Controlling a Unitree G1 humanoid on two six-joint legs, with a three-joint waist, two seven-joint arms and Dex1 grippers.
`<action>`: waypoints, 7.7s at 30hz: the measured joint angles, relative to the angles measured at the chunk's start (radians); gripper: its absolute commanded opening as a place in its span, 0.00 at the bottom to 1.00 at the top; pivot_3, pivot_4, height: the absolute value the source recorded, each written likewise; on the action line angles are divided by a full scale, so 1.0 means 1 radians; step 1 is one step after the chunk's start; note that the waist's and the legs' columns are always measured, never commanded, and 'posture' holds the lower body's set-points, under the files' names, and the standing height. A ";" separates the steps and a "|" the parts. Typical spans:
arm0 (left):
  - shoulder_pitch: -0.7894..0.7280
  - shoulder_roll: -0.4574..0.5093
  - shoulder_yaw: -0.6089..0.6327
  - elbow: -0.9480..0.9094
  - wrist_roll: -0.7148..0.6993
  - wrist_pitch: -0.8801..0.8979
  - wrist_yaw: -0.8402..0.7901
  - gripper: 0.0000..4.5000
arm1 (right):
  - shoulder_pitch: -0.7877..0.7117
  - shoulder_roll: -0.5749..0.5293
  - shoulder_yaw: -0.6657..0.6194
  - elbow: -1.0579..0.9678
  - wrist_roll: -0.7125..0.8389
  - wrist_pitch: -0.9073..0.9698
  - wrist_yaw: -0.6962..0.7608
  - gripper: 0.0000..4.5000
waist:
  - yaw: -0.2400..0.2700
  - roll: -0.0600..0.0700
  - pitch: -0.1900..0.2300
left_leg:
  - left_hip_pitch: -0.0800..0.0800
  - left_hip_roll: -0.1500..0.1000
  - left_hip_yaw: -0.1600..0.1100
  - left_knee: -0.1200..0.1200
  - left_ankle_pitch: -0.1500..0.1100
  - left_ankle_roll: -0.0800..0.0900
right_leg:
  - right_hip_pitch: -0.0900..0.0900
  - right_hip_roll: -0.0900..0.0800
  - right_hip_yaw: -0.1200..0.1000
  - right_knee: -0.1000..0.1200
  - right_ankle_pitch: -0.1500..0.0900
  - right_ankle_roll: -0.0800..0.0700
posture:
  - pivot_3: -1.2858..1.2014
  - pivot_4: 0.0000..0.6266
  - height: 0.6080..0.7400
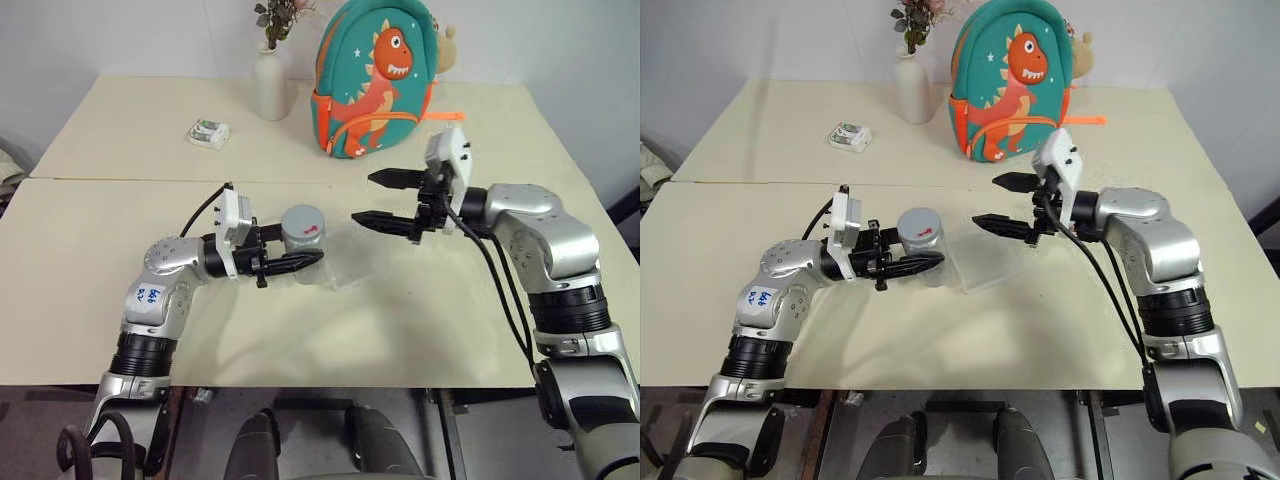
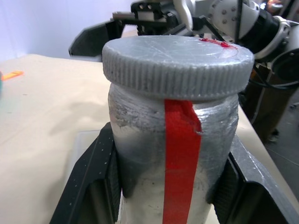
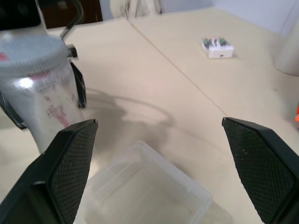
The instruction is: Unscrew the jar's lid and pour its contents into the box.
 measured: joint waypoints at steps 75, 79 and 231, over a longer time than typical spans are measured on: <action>-0.007 -0.004 -0.017 0.019 0.020 -0.007 0.007 0.45 | -0.058 0.205 0.104 -0.180 0.071 0.231 -0.160 1.00 | 0.001 0.000 0.000 | 0.000 0.001 0.002 -0.003 -0.001 0.000 | -0.002 0.000 0.001 -0.003 0.000 0.000 | 0.52 0.24 1.00; -0.007 -0.004 -0.017 0.019 0.021 -0.005 0.019 0.45 | -0.072 0.206 0.109 -0.161 0.058 0.225 -0.153 1.00 | 0.000 0.000 0.000 | 0.000 0.001 0.002 -0.003 -0.001 0.001 | -0.002 0.000 0.001 -0.003 0.000 0.000 | 0.52 0.24 1.00; 0.000 -0.021 -0.022 -0.013 0.002 0.007 0.024 0.45 | -0.070 0.186 0.105 -0.144 0.093 0.240 -0.026 0.58 | 0.001 0.001 0.000 | -0.001 0.001 0.004 -0.001 -0.001 0.001 | -0.001 0.001 0.003 -0.003 0.001 0.002 | 0.52 0.24 1.00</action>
